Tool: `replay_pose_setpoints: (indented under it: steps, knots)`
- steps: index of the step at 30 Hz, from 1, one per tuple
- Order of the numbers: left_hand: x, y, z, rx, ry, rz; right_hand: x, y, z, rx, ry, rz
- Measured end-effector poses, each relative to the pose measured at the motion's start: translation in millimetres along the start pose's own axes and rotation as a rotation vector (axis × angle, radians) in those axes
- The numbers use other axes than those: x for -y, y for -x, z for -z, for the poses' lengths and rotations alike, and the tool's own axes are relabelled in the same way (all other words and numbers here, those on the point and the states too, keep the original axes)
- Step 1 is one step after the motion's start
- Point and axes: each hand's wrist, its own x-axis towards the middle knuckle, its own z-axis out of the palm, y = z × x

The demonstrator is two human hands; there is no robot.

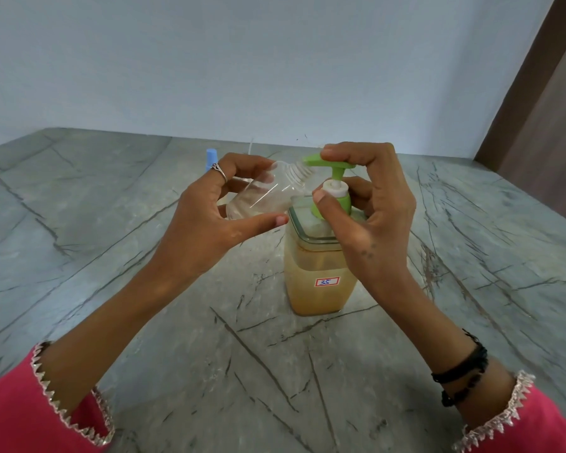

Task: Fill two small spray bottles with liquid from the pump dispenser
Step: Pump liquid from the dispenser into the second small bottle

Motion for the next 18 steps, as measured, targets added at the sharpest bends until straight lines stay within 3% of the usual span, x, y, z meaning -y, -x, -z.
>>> replay_pose_setpoints:
  steps: [9,18]
  knots:
    - [1.7,0.7,-0.4,0.021,-0.023,-0.008,5.0,-7.0,-0.4,-0.063,0.004,-0.083]
    - [-0.8,0.0,0.2,0.002,-0.007,-0.006,0.3,-0.4,0.1,-0.01,0.035,0.019]
